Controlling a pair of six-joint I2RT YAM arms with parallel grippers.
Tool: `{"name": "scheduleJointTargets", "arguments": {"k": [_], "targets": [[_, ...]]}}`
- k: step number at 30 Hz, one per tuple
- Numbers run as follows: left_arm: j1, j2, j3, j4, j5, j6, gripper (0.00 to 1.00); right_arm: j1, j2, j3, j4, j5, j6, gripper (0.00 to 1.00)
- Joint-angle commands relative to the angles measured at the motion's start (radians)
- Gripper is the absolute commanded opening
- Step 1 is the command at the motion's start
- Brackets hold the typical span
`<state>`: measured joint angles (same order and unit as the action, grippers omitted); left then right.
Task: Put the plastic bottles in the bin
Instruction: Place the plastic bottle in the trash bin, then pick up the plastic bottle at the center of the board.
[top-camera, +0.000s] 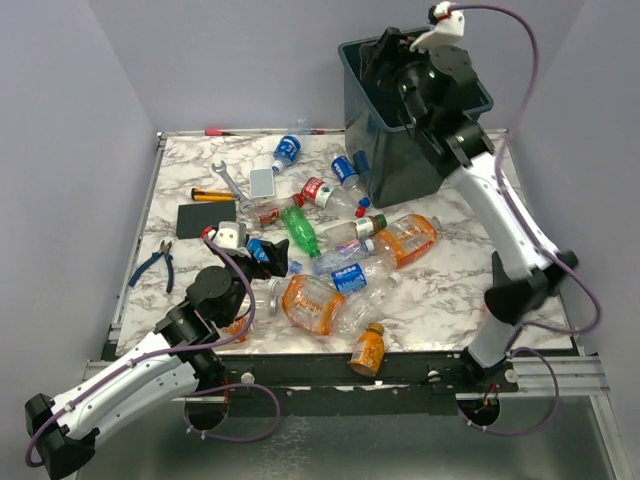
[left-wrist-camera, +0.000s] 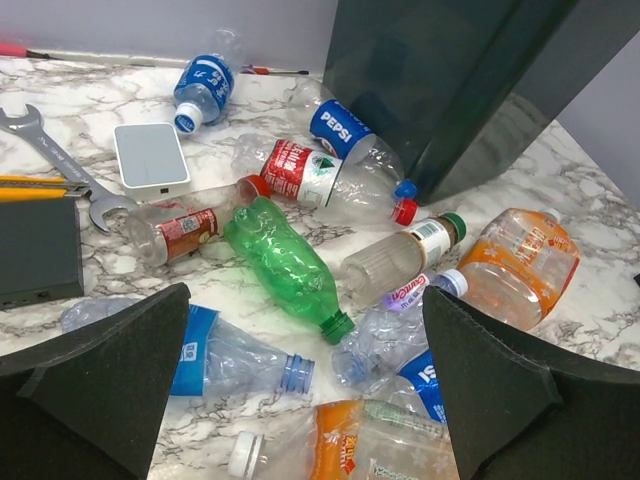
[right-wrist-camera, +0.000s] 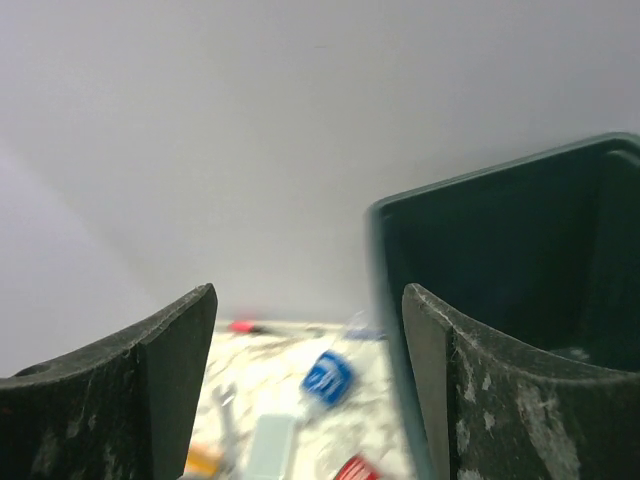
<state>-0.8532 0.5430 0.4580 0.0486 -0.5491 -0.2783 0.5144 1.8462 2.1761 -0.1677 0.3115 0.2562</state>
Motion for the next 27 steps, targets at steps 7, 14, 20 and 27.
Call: {"name": "scheduleJointTargets", "arguments": {"k": [7, 14, 20, 27], "targets": [[-0.004, -0.009, 0.014, -0.039, -0.031, -0.04, 0.99, 0.143, -0.778, -0.908, 0.104, -0.416, 0.173, 0.78], [-0.004, -0.006, 0.038, -0.036, 0.183, 0.0, 0.99, 0.144, -1.119, -1.397, -0.038, -0.376, 0.335, 0.77], [-0.01, 0.169, 0.118, -0.13, 0.572, -0.042, 0.99, 0.144, -1.327, -1.658, -0.21, -0.183, 0.582, 0.76], [-0.248, 0.39, 0.3, -0.362, 0.414, 0.002, 0.99, 0.145, -1.503, -1.74, -0.401, 0.051, 0.744, 0.77]]}}
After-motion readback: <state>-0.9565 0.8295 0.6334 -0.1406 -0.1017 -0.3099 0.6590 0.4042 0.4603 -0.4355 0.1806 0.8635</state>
